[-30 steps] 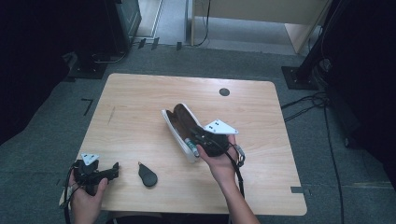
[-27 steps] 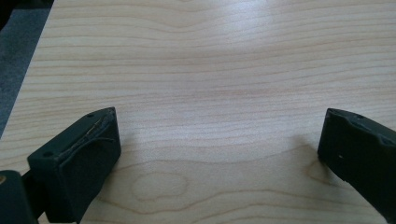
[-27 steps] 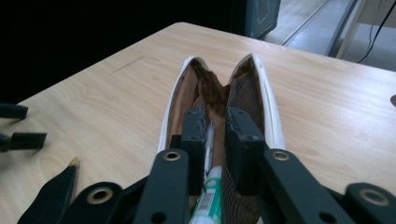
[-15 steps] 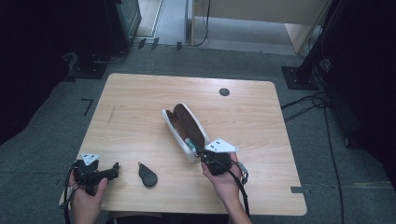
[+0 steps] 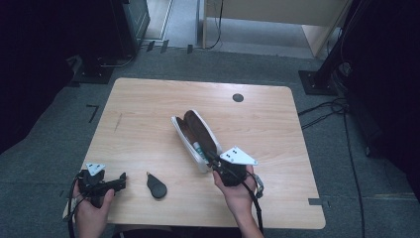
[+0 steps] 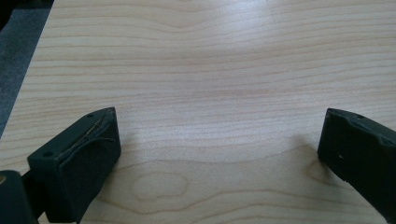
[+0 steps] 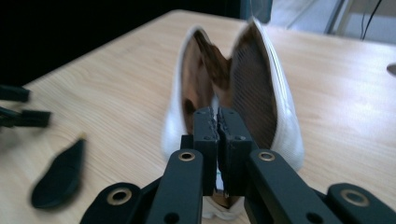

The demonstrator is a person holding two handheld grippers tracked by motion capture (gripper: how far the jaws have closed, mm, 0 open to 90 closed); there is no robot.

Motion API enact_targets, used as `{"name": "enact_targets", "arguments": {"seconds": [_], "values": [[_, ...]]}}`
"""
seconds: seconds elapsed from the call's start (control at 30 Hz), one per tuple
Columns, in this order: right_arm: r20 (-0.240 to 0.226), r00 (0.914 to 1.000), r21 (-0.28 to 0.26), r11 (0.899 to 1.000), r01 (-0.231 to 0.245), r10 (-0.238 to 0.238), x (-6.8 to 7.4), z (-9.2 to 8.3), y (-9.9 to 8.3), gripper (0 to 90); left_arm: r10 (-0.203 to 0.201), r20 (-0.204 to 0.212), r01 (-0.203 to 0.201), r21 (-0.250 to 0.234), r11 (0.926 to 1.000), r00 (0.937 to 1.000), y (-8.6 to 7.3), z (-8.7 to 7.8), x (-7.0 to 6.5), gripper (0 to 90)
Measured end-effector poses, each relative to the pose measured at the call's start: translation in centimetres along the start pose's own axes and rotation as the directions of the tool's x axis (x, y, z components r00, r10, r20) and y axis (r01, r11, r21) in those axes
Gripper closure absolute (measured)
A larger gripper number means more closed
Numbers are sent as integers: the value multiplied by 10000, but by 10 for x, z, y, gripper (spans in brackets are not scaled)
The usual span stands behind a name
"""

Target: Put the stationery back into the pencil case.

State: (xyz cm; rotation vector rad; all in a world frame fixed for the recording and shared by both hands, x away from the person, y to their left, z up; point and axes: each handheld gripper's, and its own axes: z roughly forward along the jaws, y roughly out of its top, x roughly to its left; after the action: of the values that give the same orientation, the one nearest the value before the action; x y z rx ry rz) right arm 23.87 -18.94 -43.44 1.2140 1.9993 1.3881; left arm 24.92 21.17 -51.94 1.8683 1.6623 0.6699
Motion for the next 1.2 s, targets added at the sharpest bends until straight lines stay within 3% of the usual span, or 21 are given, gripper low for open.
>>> {"name": "enact_targets", "arguments": {"seconds": [0.1, 0.23, 0.37, 0.57, 0.7, 0.93, 1.0, 1.1, 1.17, 1.2], "values": [[-347, 9994, -333, 9994, -4, -7, 14, -9, 0, 799, -1, -5, 1, 6, 10000, 10000, 0, 0, 0, 0], [-838, 9959, -202, 9993, 314, -330, 38, -5, -8, 703, 0, -3, 0, 1, 10000, 10000, 0, 0, 0, 0], [-1558, 9860, 229, 9977, 642, -599, 61, 14, -24, 600, -1, -1, 1, -1, 10000, 10000, 0, 0, 0, 0], [-2163, 9748, 1003, 9919, 783, -551, 89, 49, -43, 492, -1, 0, 1, -1, 10000, 10000, 0, 0, 0, 0], [-2256, 9715, 1367, 9850, 1053, -725, 102, 67, -52, 446, 1, -4, -1, 6, 10000, 10000, 0, 0, 0, 0], [-1857, 9728, 2113, 9613, 1769, -1382, 119, 89, -65, 333, 0, 0, 0, -3, 10000, 10000, 0, 0, 0, 0], [-1953, 9727, 2143, 9624, 1669, -1252, 122, 92, -66, 335, 12, -4, -12, 14, 10000, 10000, 0, 0, 0, 0], [-1883, 9674, 2408, 9470, 2128, -1695, 129, 97, -68, 340, 15, -2, -15, 13, 10000, 10000, 0, 0, 0, 0], [-1960, 9651, 2489, 9431, 2204, -1738, 132, 99, -71, 348, 13, -2, -13, 9, 10000, 10000, 0, 0, 0, 0], [-1929, 9637, 2641, 9361, 2321, -1845, 134, 99, -71, 349, 17, -5, -17, 23, 10000, 10000, 0, 0, 0, 0]]}}
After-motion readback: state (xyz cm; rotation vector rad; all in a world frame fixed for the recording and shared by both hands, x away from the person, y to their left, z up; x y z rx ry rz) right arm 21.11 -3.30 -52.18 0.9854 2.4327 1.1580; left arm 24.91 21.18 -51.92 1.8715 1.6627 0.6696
